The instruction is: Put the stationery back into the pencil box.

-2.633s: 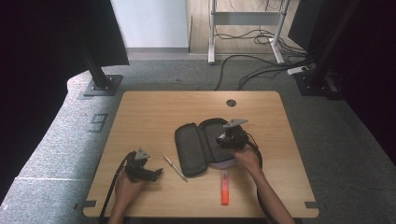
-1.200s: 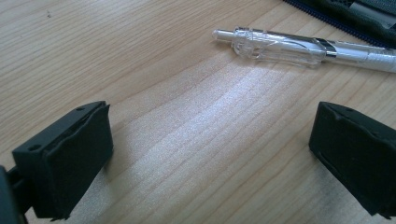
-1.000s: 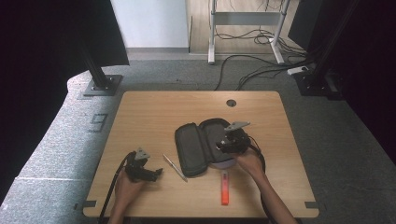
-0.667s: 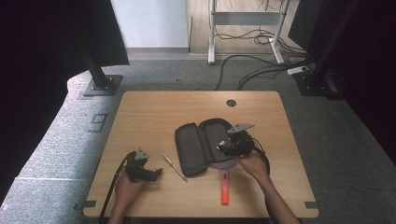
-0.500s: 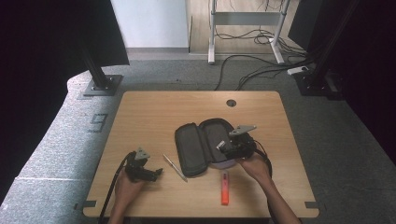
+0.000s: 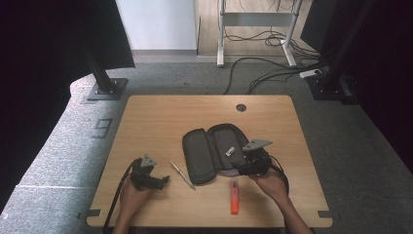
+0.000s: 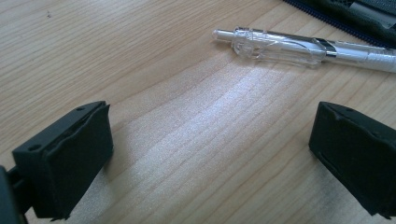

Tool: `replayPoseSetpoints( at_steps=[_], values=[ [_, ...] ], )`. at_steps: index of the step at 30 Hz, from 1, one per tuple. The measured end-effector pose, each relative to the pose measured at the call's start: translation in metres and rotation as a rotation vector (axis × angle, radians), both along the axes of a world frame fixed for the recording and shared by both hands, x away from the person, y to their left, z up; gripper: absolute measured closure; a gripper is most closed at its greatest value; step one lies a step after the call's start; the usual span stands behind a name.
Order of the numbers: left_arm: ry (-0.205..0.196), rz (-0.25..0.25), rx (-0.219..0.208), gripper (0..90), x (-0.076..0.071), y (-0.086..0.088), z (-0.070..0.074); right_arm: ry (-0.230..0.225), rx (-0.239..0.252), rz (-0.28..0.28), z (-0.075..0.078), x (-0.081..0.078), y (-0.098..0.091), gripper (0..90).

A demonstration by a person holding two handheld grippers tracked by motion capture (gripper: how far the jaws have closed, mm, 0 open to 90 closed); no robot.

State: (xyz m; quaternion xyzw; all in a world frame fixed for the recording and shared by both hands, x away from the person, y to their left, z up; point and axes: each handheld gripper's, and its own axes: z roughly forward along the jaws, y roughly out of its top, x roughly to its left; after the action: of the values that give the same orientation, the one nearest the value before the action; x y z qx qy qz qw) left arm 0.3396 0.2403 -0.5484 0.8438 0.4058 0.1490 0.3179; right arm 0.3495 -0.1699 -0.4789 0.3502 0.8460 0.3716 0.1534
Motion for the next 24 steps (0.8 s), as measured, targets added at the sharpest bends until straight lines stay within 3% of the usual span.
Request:
replayPoseSetpoints(
  at_steps=[24],
  values=[
    [0.001,-0.001,0.0,0.0,0.0,0.0,0.0,0.021,0.019,0.027,-0.019,-0.04,-0.001,29.7]
  ],
)
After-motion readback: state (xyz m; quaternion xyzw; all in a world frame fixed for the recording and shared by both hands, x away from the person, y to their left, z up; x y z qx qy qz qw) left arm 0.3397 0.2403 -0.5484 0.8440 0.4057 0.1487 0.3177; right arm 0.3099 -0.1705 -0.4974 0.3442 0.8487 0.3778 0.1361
